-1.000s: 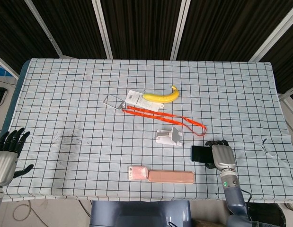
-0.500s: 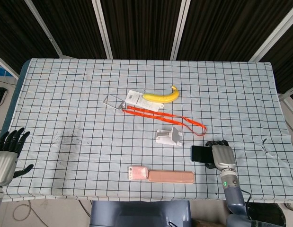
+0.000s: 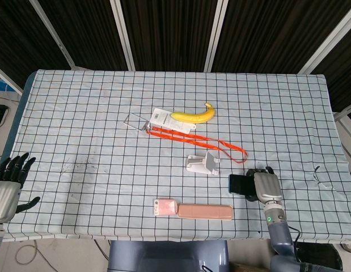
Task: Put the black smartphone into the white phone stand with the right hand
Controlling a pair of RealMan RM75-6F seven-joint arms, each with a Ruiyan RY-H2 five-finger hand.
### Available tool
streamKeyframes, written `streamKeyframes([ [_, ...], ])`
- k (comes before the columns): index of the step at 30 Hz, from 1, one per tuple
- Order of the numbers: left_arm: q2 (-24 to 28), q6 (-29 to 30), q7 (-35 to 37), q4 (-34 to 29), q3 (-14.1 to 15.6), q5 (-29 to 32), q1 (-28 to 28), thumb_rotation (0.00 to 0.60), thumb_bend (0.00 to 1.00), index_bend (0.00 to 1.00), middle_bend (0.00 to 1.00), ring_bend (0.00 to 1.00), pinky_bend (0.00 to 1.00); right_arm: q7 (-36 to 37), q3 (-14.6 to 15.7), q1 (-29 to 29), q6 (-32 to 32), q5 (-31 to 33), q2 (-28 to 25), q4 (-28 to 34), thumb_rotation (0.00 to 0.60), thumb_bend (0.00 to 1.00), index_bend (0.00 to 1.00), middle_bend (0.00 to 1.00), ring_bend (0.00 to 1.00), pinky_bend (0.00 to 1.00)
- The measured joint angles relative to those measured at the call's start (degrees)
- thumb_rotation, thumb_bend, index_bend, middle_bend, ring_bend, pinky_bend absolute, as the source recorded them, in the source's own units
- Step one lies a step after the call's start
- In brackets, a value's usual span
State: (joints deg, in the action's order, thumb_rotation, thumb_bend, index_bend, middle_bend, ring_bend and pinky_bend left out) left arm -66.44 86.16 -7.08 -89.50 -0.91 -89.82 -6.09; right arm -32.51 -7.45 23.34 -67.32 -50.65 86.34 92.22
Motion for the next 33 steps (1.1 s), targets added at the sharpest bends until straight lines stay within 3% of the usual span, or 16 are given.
streamKeyframes([
  [4, 0.02, 0.02, 0.03, -0.04, -0.01, 0.01, 0.01, 0.600, 0.00, 0.00, 0.00, 0.00, 0.00, 0.04, 0.14, 0.07, -0.21, -0.27, 0.00, -0.06, 0.600, 0.27, 0.53, 0.56, 0.44, 0.23],
  [10, 0.06, 0.02, 0.17, -0.08, 0.01, 0.03, 0.03, 0.600, 0.00, 0.00, 0.00, 0.00, 0.00, 1.30, 0.53, -0.13, -0.41, -1.49, -0.09, -0.32, 0.600, 0.30, 0.56, 0.59, 0.47, 0.32],
  [24, 0.11, 0.05, 0.30, -0.17, -0.02, 0.04, 0.03, 0.600, 0.00, 0.00, 0.00, 0.00, 0.00, 7.84, 0.21, -0.96, -0.61, -5.59, -1.84, 1.67, 0.600, 0.30, 0.56, 0.59, 0.48, 0.33],
  [33, 0.08, 0.10, 0.34, -0.20, -0.06, 0.10, 0.06, 0.600, 0.00, 0.00, 0.00, 0.00, 0.00, 17.96, -2.84, -1.80, -2.06, -9.78, -3.68, 5.65, 0.600, 0.30, 0.56, 0.59, 0.46, 0.33],
])
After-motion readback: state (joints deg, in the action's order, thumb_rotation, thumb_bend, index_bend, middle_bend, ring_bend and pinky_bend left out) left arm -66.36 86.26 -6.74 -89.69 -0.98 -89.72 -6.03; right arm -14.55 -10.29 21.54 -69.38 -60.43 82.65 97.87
